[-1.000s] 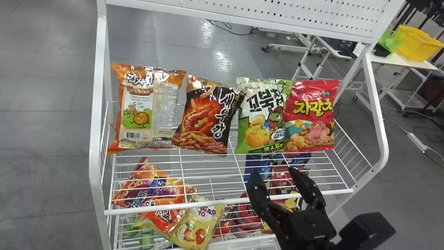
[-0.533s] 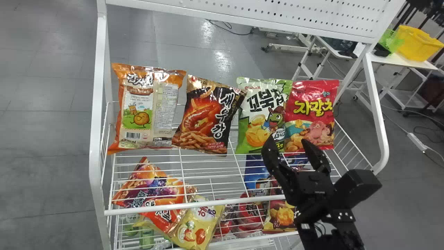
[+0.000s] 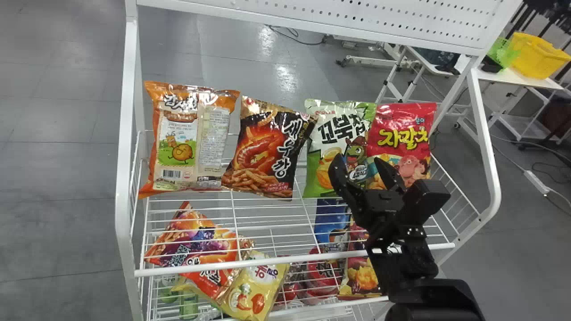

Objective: Hold basket handle with left hand then pick Gkobukchip with right hand and place into basket

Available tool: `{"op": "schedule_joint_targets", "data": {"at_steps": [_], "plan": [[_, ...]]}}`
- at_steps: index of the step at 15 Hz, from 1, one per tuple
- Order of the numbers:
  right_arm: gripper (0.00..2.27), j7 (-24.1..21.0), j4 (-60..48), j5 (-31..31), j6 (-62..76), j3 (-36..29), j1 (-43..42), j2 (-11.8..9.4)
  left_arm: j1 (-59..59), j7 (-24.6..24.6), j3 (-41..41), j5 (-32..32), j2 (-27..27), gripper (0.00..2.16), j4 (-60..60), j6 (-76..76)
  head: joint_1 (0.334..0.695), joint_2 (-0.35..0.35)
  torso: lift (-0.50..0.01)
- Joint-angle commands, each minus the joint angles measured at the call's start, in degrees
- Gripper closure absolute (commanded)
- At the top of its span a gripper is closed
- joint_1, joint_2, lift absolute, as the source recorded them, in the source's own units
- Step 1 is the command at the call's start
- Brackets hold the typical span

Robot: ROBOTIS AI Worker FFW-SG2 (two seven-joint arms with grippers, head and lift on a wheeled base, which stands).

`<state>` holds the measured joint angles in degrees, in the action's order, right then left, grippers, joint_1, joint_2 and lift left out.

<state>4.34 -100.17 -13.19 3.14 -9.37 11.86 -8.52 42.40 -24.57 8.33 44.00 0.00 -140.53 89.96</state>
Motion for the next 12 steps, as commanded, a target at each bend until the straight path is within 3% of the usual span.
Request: {"op": "schedule_joint_targets", "data": {"at_steps": [1,12], "plan": [[0.14,0.06,2.35,1.15,0.24,0.31,-2.63,-0.01,-0.83,0.13,0.28,0.12,-0.15,1.71,0.78,0.07,0.695,-0.35,-0.032],[0.13,0.76,10.79,4.75,-1.69,0.31,-10.36,-0.54,-2.5,0.31,1.78,1.27,-0.15,1.72,2.27,0.07,0.695,-0.35,-0.032]]}}
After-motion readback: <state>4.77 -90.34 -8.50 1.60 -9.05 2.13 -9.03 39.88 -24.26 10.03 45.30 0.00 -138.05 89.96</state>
